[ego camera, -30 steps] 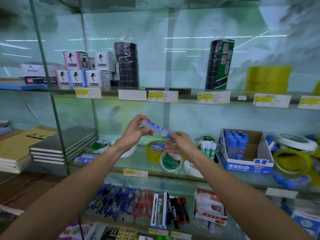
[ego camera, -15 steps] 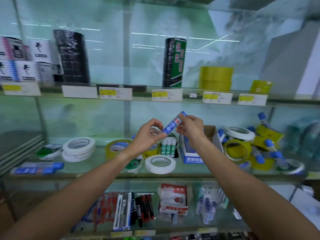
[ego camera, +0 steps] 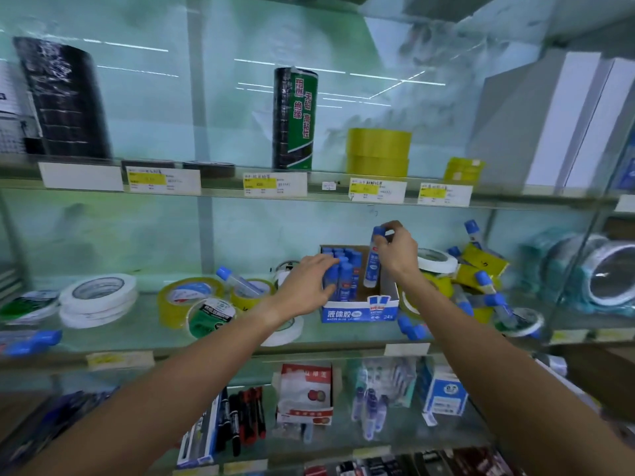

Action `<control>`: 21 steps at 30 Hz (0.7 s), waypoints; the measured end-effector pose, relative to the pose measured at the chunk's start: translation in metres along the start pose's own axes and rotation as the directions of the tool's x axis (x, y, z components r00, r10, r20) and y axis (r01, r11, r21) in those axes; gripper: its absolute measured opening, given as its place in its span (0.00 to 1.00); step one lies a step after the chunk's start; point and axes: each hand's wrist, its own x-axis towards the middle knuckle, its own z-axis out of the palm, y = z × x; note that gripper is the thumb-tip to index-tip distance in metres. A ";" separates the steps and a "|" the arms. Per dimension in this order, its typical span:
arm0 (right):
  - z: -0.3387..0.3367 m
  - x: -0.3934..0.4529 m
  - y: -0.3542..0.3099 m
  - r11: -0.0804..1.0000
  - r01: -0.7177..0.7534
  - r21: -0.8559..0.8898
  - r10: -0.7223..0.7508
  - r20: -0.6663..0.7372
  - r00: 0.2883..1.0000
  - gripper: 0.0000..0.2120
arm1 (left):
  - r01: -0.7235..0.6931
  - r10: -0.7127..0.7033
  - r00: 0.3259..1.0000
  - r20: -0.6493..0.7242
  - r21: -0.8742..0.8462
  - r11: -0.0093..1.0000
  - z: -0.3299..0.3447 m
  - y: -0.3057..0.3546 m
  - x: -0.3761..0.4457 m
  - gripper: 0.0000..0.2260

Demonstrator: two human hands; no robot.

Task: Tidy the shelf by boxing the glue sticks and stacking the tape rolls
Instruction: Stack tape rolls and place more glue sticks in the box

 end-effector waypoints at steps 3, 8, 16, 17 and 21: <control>0.015 -0.002 0.012 0.998 -0.021 -0.058 0.026 0.099 0.995 0.09 | 0.014 -0.014 1.000 -0.009 0.011 1.000 0.005 -0.004 -0.002 0.24; 0.036 -0.005 0.029 0.991 -0.022 -0.134 0.044 0.159 0.986 0.14 | 0.029 -0.029 0.999 -0.031 0.015 0.999 0.011 -0.006 -0.004 0.25; 0.048 -0.004 0.038 0.991 0.001 -0.131 0.015 0.124 0.992 0.16 | 0.046 -0.046 0.998 -0.034 -0.012 0.999 0.012 -0.003 -0.006 0.27; 0.049 -0.005 0.039 0.991 0.012 -0.132 0.004 0.126 0.992 0.15 | 0.047 -0.048 0.998 -0.034 -0.018 0.999 0.013 -0.003 -0.007 0.27; 0.052 -0.008 0.044 0.991 0.003 -0.134 0.016 0.135 0.991 0.16 | 0.049 -0.050 0.998 -0.032 -0.021 0.999 0.014 -0.005 -0.007 0.27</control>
